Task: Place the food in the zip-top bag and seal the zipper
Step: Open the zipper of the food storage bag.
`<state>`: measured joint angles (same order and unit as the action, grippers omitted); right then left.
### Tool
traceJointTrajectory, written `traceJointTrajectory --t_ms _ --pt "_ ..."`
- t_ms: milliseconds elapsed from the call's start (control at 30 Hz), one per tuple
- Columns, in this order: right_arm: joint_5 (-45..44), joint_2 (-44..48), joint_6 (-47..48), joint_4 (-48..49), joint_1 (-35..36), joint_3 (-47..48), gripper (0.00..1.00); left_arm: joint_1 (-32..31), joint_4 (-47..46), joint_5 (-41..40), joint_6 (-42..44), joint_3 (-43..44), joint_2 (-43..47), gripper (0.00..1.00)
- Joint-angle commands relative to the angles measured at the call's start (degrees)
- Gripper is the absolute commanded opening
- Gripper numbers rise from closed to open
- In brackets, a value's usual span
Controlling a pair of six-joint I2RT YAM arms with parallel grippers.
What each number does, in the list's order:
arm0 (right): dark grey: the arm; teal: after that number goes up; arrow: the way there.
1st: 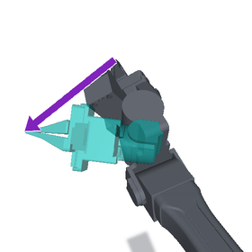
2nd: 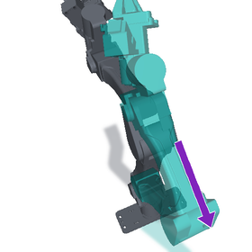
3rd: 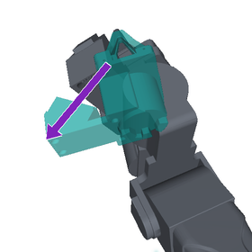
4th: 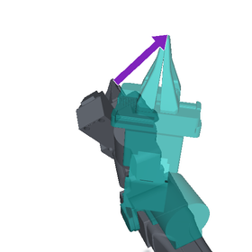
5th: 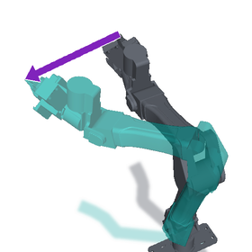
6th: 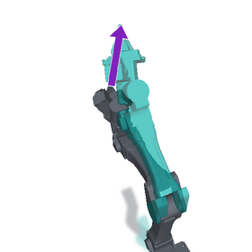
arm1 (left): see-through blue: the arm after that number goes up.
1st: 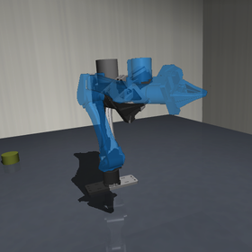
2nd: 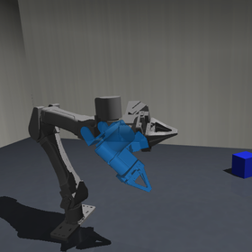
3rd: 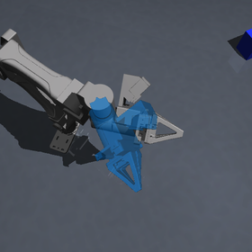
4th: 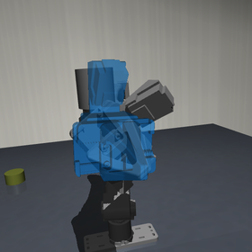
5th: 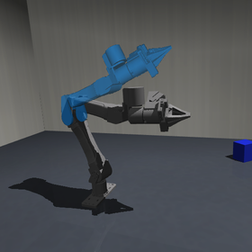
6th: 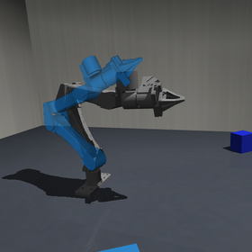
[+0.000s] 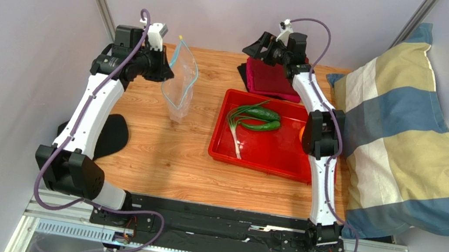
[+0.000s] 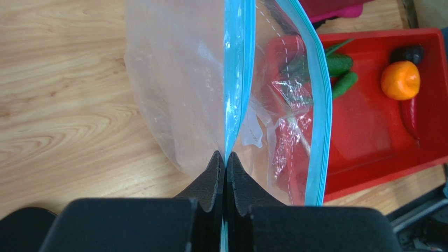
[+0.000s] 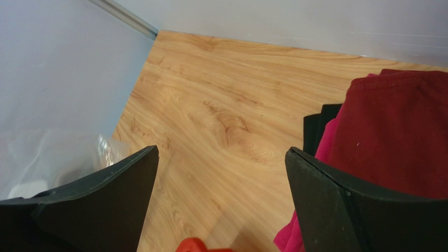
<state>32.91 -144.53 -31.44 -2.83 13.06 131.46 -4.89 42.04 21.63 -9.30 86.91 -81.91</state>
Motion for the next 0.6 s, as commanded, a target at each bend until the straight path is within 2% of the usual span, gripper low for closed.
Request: traceJointTrajectory --t_ms 0,133,267,367,467,500,567 --pt "2.07 9.26 5.78 -6.58 0.47 -0.85 0.92 0.05 -5.38 -4.22 1.83 4.05 -2.55 0.0" --pt "3.74 9.35 6.57 -7.89 1.62 -0.06 0.85 0.05 -7.23 -5.37 1.13 7.74 -7.64 0.0" --pt "5.42 11.45 9.8 -8.94 1.27 -1.55 0.88 -0.04 -6.89 -4.93 0.6 12.04 -12.82 0.0" --pt "4.19 15.67 17.6 -14.38 0.04 -5.33 0.94 -0.04 -7.41 -5.1 1.39 12.32 -13.89 0.0" --pt "4.18 19.8 23.86 -23.25 -1.89 -8.06 0.95 -0.04 -7.59 -5.54 3.23 11.88 -14.77 0.0" --pt "4.18 20.42 28.41 -29.97 -2.33 -7.89 0.95 -0.04 -7.59 -5.46 4.28 11.79 -15.21 0.0" --pt "3.14 22.09 34.4 -37.21 -3.3 -6.31 0.97 -0.12 -6.54 -5.46 5.08 11.79 -16.08 0.0"
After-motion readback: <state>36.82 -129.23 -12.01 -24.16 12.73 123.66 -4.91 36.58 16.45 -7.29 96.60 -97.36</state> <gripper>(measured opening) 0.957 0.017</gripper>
